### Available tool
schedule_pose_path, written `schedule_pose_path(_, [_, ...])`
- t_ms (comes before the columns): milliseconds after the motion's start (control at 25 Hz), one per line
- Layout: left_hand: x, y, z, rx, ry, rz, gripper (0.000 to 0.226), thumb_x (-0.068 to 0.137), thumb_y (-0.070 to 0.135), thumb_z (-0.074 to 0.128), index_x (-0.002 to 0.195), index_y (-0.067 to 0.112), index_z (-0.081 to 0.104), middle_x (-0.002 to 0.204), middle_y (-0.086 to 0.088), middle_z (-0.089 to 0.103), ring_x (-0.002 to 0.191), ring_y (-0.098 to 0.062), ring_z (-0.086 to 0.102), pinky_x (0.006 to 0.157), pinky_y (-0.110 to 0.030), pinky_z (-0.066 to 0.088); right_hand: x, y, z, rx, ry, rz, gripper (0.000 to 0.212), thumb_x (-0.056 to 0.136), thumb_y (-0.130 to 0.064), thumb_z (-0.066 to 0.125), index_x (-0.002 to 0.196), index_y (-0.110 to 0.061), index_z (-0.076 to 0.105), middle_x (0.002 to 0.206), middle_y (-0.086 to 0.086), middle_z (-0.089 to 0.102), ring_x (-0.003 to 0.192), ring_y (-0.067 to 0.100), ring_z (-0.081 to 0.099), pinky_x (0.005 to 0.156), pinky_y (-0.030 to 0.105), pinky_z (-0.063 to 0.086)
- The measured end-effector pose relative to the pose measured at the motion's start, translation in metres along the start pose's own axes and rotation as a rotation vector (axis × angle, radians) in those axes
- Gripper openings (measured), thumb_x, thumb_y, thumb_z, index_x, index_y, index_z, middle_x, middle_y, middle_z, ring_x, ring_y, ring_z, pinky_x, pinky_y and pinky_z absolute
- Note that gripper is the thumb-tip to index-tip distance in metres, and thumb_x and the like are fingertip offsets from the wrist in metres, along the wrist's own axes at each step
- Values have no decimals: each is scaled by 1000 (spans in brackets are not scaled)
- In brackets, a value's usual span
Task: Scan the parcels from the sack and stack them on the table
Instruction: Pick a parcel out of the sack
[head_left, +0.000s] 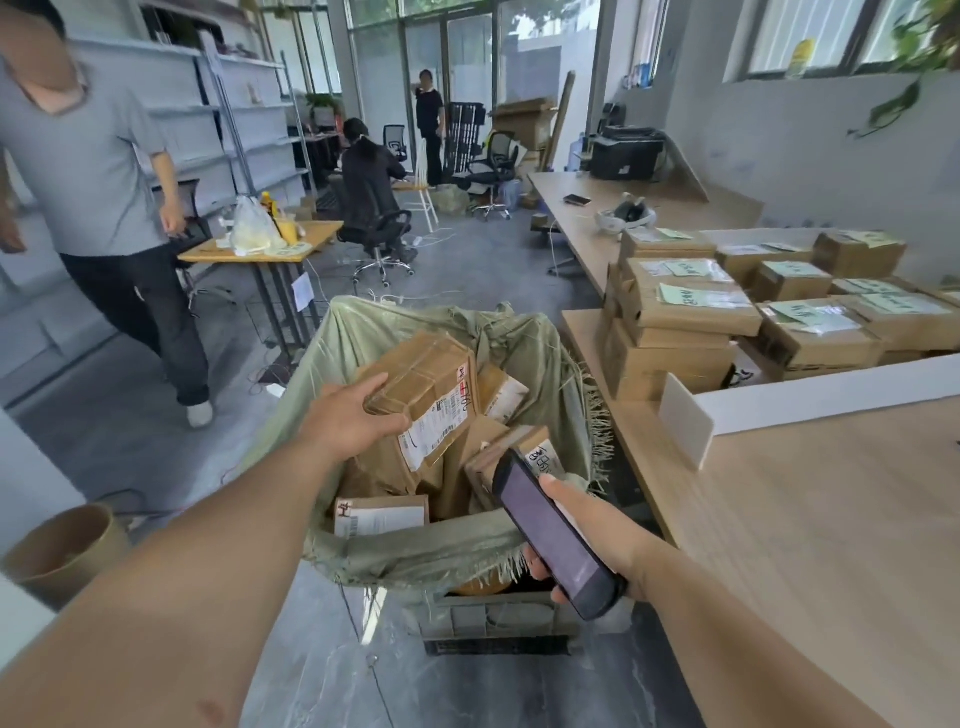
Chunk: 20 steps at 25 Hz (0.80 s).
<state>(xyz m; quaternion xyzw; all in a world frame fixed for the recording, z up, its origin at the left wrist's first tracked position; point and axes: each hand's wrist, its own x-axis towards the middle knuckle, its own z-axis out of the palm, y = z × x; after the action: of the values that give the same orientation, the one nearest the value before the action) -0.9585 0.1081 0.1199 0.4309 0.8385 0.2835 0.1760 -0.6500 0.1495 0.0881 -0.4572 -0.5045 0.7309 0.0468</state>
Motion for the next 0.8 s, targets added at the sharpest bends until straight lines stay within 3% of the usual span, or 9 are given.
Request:
schedule_pose_path(200, [34,44,30,84,-16,29,81,75,53,72,145,45,33,152,-8,26,139,-28,28,112,-41,27,25,-23,-39,-8,-43,10,61,95,-61,48,99,-2,62,72,12,63,60,23,58,53,33,50])
schedule_pose_path(480, [96,86,80,182,-105,64,82,73,55,72,144,47,32,152,-7,21,138,-28,27,111,-44,32,52,-34,-78,24,21,16,64,96,-61,44,94,-1,66,74,15,64,65,26,58,56,34,52])
schedule_pose_path(680, [150,114,109,261,-127,51,86,73,65,61,148,41,25,148,-15,27,127,-35,43,99,-41,44,61,-52,-100,87,156,-25,60,99,-57,43,95,-1,65,80,17,63,77,32,58,56,35,53])
schedule_pose_path(800, [173,129,126,292,-94,-4,83,77,70,56,145,32,29,142,-18,30,118,-36,50,81,-36,45,64,-65,-110,227,205,-24,56,89,-54,57,93,1,66,77,18,67,65,28,64,54,36,57])
